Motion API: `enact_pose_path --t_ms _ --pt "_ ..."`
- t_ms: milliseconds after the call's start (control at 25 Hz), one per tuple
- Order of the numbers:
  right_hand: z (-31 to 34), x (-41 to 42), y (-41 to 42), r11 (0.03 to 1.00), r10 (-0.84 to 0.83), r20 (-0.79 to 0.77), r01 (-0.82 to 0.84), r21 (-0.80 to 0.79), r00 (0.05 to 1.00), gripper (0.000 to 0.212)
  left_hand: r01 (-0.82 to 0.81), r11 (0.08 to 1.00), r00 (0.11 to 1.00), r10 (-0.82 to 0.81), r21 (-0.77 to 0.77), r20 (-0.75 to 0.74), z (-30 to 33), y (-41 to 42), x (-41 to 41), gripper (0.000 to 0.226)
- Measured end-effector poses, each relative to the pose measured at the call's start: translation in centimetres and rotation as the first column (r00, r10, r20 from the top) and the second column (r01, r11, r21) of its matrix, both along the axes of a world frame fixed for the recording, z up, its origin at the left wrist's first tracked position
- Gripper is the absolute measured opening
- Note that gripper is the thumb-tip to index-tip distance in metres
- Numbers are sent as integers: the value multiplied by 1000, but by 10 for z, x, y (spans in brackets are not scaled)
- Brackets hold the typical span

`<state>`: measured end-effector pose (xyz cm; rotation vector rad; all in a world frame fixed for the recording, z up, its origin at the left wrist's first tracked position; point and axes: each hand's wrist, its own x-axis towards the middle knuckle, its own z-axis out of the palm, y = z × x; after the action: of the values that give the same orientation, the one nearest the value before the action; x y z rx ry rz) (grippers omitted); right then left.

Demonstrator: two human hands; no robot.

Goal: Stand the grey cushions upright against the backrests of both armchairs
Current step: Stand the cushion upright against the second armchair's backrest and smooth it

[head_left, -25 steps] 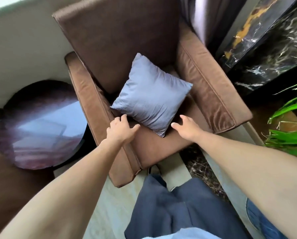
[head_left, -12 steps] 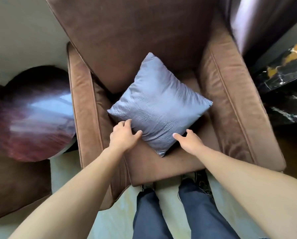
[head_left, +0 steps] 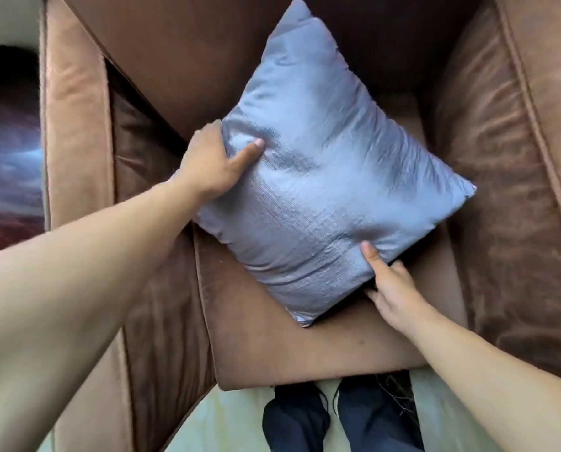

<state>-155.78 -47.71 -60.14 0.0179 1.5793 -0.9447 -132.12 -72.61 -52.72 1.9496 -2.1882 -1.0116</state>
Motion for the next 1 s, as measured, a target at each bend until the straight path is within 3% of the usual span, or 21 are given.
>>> enact_pose_path --t_ms 40,200,280,360,560,680,800,880,1000 --pt "-5 -1 -2 998 -14 82 18 -57 997 106 -23 1000 997 23 1 -79 -12 -4 0 102" --pt "-12 -4 -8 974 -152 248 188 -128 957 70 -46 999 985 50 29 -164 -23 0 -1 79" --pt "-4 -8 -11 971 -171 241 205 -123 955 65 -82 991 970 104 105 -222 -18 -2 -2 71" --pt "8 -16 -12 972 -169 228 200 -120 959 61 -110 976 943 162 187 -289 -10 0 -1 82" --pt "48 -58 -14 971 -86 109 107 -214 990 47 -149 953 921 231 264 -312 -9 38 17 78" --pt "74 -90 -46 935 49 -75 -72 -348 996 60 -148 940 868 273 308 -416 6 59 28 66" --pt "105 -108 -104 843 166 -303 -295 -451 939 96 -221 911 714 395 349 -579 20 53 25 55" --pt "113 -114 -150 790 172 -392 -364 -493 904 103 -310 888 636 460 340 -619 24 37 16 44" --pt "102 -124 -202 764 198 -488 -446 -467 850 115 -419 856 652 517 305 -555 19 6 3 37"
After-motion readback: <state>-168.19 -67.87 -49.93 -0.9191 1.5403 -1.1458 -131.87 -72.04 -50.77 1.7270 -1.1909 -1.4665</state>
